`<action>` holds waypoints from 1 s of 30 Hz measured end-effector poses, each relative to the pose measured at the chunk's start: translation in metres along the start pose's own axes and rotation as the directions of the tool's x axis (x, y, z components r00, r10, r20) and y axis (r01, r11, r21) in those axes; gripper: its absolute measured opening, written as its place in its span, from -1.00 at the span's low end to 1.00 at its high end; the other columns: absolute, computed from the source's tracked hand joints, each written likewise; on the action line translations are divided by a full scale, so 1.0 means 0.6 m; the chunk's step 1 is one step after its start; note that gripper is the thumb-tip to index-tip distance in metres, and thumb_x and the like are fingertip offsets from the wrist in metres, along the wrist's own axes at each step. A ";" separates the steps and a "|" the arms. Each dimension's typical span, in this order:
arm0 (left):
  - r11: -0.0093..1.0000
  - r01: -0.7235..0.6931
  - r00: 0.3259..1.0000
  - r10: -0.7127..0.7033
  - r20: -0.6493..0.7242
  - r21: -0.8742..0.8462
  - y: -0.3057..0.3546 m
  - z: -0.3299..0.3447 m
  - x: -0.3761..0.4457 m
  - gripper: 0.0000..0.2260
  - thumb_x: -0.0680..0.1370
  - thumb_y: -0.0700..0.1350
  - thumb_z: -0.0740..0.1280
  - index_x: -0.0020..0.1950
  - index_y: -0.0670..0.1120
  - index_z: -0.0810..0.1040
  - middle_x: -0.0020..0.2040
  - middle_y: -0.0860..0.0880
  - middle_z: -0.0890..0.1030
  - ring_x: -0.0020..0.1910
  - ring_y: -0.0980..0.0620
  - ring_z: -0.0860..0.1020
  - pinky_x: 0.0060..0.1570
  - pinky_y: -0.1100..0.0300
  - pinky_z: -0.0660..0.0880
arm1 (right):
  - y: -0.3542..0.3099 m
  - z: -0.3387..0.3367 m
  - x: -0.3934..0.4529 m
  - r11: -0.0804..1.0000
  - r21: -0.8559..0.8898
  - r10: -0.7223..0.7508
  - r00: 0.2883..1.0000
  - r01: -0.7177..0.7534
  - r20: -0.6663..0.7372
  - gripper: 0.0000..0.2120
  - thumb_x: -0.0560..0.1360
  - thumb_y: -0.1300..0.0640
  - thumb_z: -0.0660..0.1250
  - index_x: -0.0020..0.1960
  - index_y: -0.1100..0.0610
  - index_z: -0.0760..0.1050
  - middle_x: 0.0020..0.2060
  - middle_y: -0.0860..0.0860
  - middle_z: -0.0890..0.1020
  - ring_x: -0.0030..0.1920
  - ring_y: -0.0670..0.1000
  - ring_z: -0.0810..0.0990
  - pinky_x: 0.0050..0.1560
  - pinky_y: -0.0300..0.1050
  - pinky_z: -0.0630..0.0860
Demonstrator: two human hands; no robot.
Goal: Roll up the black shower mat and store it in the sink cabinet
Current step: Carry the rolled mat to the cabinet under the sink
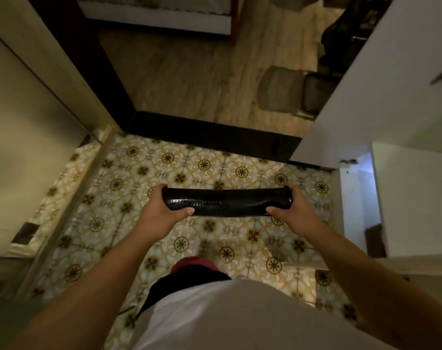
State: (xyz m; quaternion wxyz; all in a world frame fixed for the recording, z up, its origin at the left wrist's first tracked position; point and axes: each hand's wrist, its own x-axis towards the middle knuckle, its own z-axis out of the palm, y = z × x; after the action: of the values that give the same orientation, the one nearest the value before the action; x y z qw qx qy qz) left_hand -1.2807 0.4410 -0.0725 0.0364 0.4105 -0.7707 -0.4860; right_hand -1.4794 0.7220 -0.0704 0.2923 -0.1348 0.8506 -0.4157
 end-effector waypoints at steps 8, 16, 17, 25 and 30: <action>0.995 -0.082 0.993 0.077 0.092 0.051 0.079 0.012 0.187 -0.14 0.29 0.04 0.59 0.46 -0.02 0.21 0.05 0.12 0.49 -0.03 0.11 0.52 -0.24 0.37 0.38 | -0.032 -0.024 0.133 0.994 0.016 0.107 0.992 -0.106 -0.071 -0.17 0.36 0.00 0.53 0.47 0.02 0.14 0.27 0.05 0.42 0.20 0.07 0.44 0.15 -0.05 0.42; 0.963 -0.246 0.935 0.205 0.289 0.111 0.216 0.012 0.399 -0.13 0.26 0.04 0.60 0.45 0.02 0.22 0.13 0.03 0.48 0.06 0.03 0.52 -0.06 0.18 0.50 | -0.065 -0.048 0.230 0.991 0.076 0.131 0.956 -0.115 -0.262 -0.22 0.36 0.04 0.53 0.43 0.04 0.17 0.09 -0.06 0.43 0.05 -0.04 0.47 -0.22 -0.43 0.34; 0.957 -0.265 0.924 0.216 0.315 0.121 0.235 0.018 0.420 -0.13 0.26 0.04 0.60 0.45 0.02 0.22 0.13 0.03 0.49 0.07 0.03 0.52 -0.06 0.19 0.47 | -0.065 -0.053 0.235 0.988 0.081 0.149 0.948 -0.131 -0.281 -0.21 0.36 0.02 0.53 0.44 0.02 0.16 0.11 -0.06 0.40 0.03 -0.06 0.45 -0.24 -0.43 0.33; 0.897 -0.404 0.803 0.252 0.540 0.182 0.374 0.147 0.533 -0.11 0.30 0.07 0.57 0.50 0.05 0.14 0.18 0.04 0.44 0.10 0.04 0.46 -0.05 0.21 0.43 | -0.046 -0.144 0.261 0.964 0.132 0.266 0.858 -0.232 -0.438 -0.18 0.32 0.11 0.56 0.45 0.09 0.19 0.28 0.11 0.40 0.20 0.08 0.43 0.12 -0.07 0.47; 0.856 -0.483 0.703 0.255 0.664 0.182 0.471 0.268 0.569 -0.10 0.29 0.09 0.57 0.50 0.05 0.15 0.27 -0.01 0.47 0.19 -0.01 0.48 0.07 0.13 0.48 | 0.005 -0.225 0.262 0.941 0.208 0.336 0.812 -0.267 -0.477 -0.19 0.32 0.11 0.57 0.44 0.12 0.22 0.32 0.13 0.42 0.28 0.12 0.43 0.29 0.06 0.38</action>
State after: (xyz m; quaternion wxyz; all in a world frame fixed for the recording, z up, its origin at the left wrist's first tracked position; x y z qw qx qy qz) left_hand -1.7482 0.3822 -0.0537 -0.1916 0.0624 -0.8785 -0.4331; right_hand -1.6861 0.7344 -0.0682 0.1294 0.1351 0.8784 -0.4398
